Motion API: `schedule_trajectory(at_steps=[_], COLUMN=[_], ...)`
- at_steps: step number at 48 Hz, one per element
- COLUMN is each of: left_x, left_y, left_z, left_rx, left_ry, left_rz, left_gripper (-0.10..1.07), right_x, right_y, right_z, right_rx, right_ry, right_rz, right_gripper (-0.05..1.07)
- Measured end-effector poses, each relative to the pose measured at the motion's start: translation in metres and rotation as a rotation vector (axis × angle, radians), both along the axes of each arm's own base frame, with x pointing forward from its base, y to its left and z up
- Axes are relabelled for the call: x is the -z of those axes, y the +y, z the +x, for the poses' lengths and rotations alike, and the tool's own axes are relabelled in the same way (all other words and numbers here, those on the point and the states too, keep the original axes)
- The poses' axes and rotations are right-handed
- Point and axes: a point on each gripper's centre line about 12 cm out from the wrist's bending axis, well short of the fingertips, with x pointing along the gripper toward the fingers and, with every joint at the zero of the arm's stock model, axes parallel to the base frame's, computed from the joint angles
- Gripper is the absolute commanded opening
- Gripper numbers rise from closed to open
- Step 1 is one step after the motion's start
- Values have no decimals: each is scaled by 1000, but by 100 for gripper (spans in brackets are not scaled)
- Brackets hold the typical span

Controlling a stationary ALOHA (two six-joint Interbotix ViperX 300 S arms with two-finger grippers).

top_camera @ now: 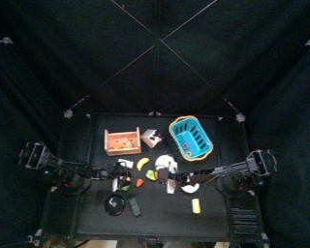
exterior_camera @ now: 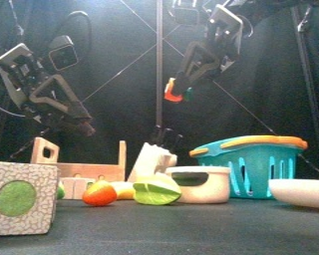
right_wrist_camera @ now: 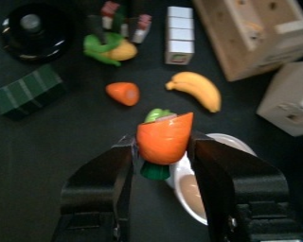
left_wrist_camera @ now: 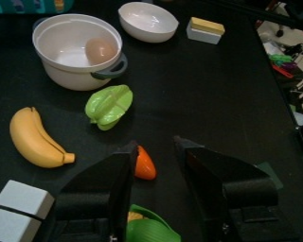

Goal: Place carrot top in basket

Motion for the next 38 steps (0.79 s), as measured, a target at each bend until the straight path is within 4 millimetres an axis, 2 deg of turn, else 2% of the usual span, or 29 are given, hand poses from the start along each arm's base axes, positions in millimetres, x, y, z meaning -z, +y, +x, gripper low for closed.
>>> schedule_trajectory(at_steps=[12, 19, 32, 38], left_x=[-7, -7, -7, -7], left_y=[0, 0, 2, 2], left_z=[3, 3, 3, 3], left_rx=[-6, -5, -10, -10], left_ry=[-61, -65, -64, -64], left_rz=[2, 6, 6, 5], left_gripper=[77, 77, 77, 77], right_x=[-18, -22, -6, 9], right_y=[-55, -86, -135, -148], right_z=[-44, -81, -150, -171], right_rx=[183, 302, 537, 614], right_ry=[-18, -21, -27, -34], right_rz=[-9, -28, -12, 22], right_gripper=[65, 66, 67, 68])
